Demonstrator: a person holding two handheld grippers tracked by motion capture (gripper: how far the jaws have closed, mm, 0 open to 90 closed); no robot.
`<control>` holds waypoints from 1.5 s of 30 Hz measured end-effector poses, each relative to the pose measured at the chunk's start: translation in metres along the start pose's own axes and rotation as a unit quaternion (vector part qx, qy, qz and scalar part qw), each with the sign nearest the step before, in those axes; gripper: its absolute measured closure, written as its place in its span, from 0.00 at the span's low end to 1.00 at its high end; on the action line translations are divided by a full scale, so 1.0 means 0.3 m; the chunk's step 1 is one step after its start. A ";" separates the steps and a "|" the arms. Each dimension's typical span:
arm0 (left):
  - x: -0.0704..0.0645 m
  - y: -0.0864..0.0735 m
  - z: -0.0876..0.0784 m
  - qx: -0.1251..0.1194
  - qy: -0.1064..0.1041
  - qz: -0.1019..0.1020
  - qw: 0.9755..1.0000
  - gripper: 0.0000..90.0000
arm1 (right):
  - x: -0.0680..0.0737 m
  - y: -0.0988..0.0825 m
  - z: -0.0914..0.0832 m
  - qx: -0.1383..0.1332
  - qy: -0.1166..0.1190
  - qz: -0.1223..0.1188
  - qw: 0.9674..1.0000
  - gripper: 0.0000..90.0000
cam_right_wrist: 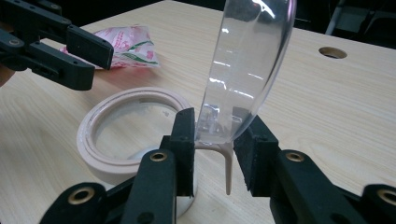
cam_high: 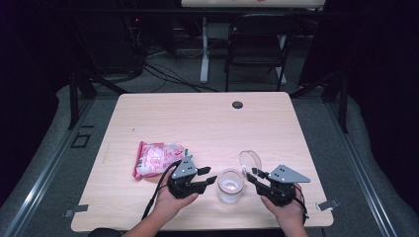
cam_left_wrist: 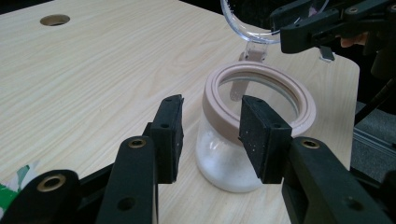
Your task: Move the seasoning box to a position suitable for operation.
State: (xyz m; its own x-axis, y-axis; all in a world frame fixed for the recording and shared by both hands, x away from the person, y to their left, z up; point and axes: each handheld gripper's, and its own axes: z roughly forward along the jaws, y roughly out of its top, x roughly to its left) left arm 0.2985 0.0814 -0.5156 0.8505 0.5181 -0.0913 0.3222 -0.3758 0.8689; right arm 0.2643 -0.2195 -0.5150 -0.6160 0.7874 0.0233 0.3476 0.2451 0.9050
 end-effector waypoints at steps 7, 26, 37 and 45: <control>0.002 -0.011 -0.010 0.006 0.007 0.000 1.000 0.66 | -0.030 0.002 0.008 -0.003 0.017 0.017 1.000 0.80; 0.014 -0.030 -0.057 0.006 0.035 0.000 0.999 0.65 | -0.090 0.014 -0.008 -0.024 -0.004 0.030 0.999 0.76; 0.020 -0.038 -0.072 0.007 0.047 -0.004 0.999 0.65 | -0.101 0.021 0.004 -0.026 -0.002 0.034 0.999 0.83; 0.040 -0.035 -0.098 0.003 0.058 -0.010 0.998 0.63 | -0.096 0.014 0.026 -0.013 0.016 0.040 0.999 0.71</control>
State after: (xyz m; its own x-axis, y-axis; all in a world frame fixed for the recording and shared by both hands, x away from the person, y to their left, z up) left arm 0.2931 0.1140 -0.5117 0.7903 0.6106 -0.0519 0.3414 -0.3683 0.8647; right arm 0.2891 -0.2368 -0.5153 -0.6091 0.7856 0.1091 0.3778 0.1664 0.9108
